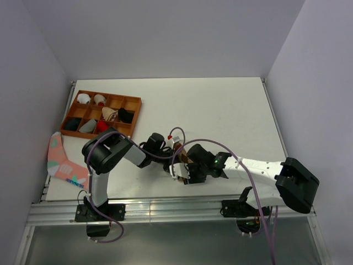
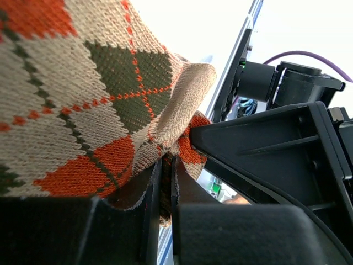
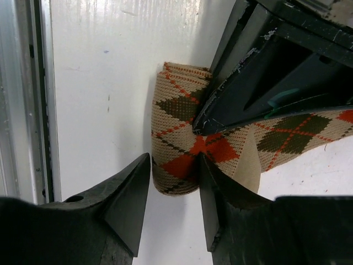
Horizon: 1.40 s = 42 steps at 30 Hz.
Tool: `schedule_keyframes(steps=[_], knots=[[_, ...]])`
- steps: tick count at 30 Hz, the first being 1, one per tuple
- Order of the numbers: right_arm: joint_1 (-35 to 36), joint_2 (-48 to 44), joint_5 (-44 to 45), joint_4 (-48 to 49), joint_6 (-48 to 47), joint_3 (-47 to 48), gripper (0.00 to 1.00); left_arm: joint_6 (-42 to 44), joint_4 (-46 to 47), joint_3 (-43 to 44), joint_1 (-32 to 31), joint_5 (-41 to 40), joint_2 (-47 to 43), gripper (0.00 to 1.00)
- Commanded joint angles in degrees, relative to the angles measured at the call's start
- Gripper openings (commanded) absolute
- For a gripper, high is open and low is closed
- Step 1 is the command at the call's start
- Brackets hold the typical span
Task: Roll the socks
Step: Roll the sock at the center of the board.
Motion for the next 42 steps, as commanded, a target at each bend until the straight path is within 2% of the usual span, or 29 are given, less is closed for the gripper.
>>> schedule_keyframes(steps=[1, 5, 9, 11, 13, 17, 18, 23, 34, 39, 42], knots=[[0.61, 1.88, -0.14, 1.35, 0.41, -0.14, 0.47, 4.78, -12.81, -3.45, 0.56, -8.36, 5.16, 0.00], [0.61, 3.99, -1.02, 1.17, 0.50, 0.30, 0.40, 4.07, -12.98, -3.10, 0.56, -8.97, 4.99, 0.01], [-0.01, 6.19, -3.90, -1.89, 0.67, 2.76, 0.27, 2.05, -9.48, -4.85, 0.64, -9.85, 2.28, 0.07], [-0.88, 7.95, -5.76, -4.18, 0.32, 4.86, 0.24, 1.34, -8.34, -5.38, 0.64, -11.52, 0.86, 0.11], [-2.64, 9.70, -8.21, -7.26, -0.11, 6.18, 0.24, 0.21, -6.75, -6.61, 0.56, -12.57, -1.33, 0.16], [-5.72, 13.83, -13.66, -13.58, -1.43, 10.83, 0.22, 0.72, -6.05, -7.22, 0.64, -16.96, -4.76, 0.20], [-6.42, 14.80, -14.81, -16.20, -1.70, 11.63, 0.22, 0.55, -3.43, -8.18, 0.73, -17.93, -6.16, 0.22], [-9.67, 19.46, -17.89, -19.48, -2.49, 14.44, 0.21, -0.77, 1.69, -9.86, 0.73, -20.48, -9.51, 0.29], [-15.83, 29.73, -26.50, -33.80, -7.14, 24.29, 0.21, 1.95, 3.71, -13.73, 0.73, -27.34, -19.70, 0.32], [-17.06, 35.71, -29.05, -41.27, -9.70, 30.35, 0.21, 1.95, 9.77, -19.52, 0.65, -29.27, -24.53, 0.32], [-17.24, 37.65, -29.58, -42.16, -9.43, 32.11, 0.20, 3.27, 11.62, -22.59, 0.03, -30.94, -27.78, 0.33]])
